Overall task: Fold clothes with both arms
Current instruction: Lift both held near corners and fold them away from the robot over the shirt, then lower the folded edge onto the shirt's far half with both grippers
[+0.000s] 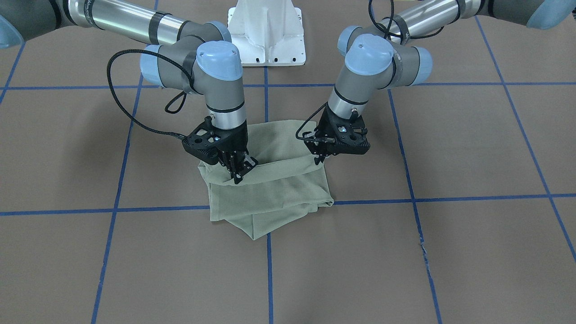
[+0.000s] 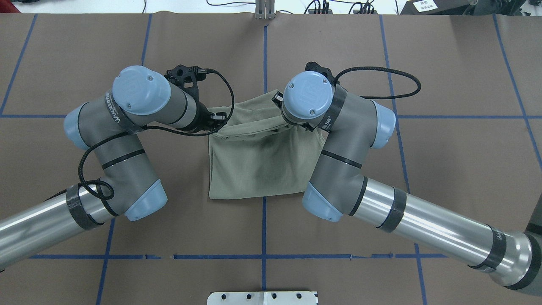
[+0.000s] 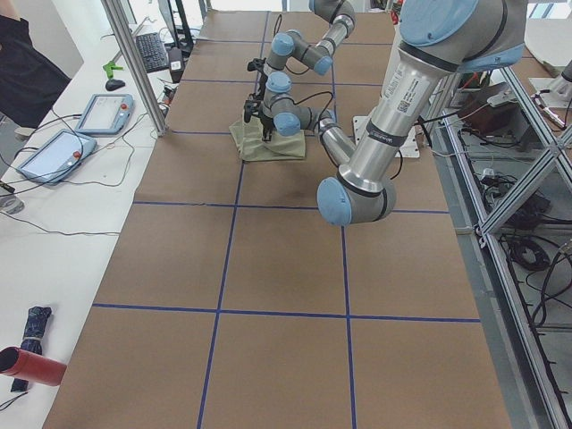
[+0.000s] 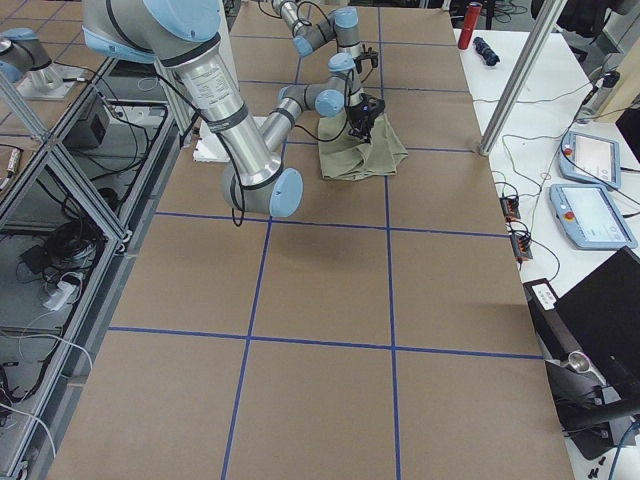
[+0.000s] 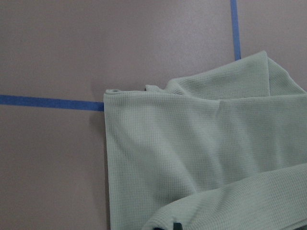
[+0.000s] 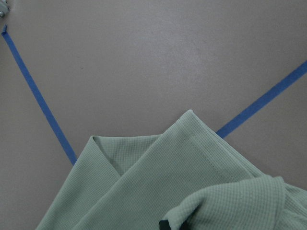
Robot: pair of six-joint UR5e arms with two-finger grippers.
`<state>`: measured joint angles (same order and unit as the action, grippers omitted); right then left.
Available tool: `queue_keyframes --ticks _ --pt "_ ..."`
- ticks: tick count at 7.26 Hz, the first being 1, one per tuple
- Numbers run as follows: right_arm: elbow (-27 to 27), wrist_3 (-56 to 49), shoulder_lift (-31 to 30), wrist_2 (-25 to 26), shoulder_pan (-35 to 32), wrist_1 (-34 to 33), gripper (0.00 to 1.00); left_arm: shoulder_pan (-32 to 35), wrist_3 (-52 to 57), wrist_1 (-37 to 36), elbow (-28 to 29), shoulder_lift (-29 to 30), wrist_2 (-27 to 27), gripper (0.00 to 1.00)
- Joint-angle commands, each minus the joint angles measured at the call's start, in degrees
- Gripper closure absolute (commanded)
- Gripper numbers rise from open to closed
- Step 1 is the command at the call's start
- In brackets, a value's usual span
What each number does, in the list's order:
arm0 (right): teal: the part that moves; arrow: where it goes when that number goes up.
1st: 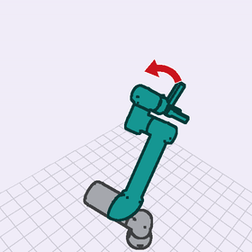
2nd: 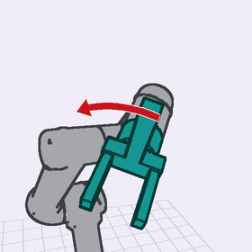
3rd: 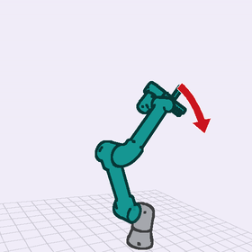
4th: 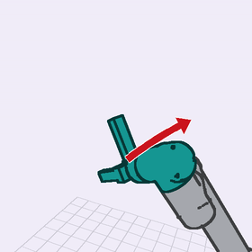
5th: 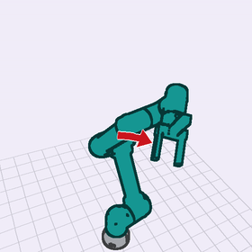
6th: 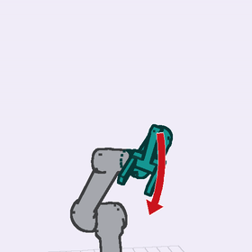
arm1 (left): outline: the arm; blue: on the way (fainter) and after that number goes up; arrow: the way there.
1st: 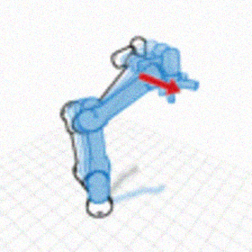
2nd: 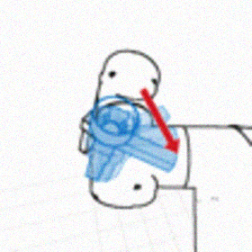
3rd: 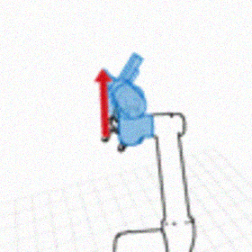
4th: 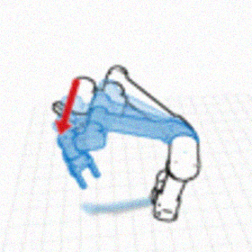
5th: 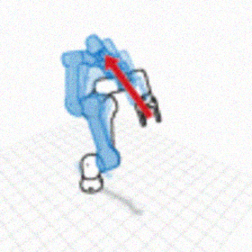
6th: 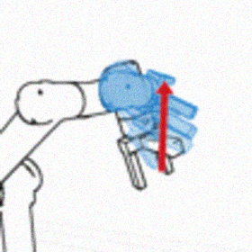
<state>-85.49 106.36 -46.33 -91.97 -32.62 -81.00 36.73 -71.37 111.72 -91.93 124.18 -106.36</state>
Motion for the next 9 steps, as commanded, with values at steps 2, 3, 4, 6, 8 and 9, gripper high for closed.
queue_keyframes --ticks 2,3,4,6,8,9 --pt "3.0 -0.5 1.5 -0.2 -0.3 0.5 1.00 0.7 0.8 0.7 3.7 2.5 0.1 1.00" --pt "4.0 -0.6 1.5 -0.2 -0.3 1.4 0.86 0.7 0.9 0.7 3.8 2.7 0.0 0.77" --pt "6.5 -5.6 1.8 0.5 0.2 3.0 0.01 0.5 0.9 0.7 4.0 2.6 0.1 0.01" --pt "5.3 -12.7 2.0 -1.6 -0.3 3.2 0.00 0.7 2.1 0.6 3.3 2.5 -0.2 0.00" --pt "-1.1 -15.3 0.6 -7.2 -0.2 2.7 0.00 3.1 8.9 0.5 3.2 2.0 -1.3 0.00" --pt "-2.0 -17.8 0.5 -7.1 0.8 2.7 0.00 4.0 9.2 0.6 3.2 1.9 -2.4 0.00"
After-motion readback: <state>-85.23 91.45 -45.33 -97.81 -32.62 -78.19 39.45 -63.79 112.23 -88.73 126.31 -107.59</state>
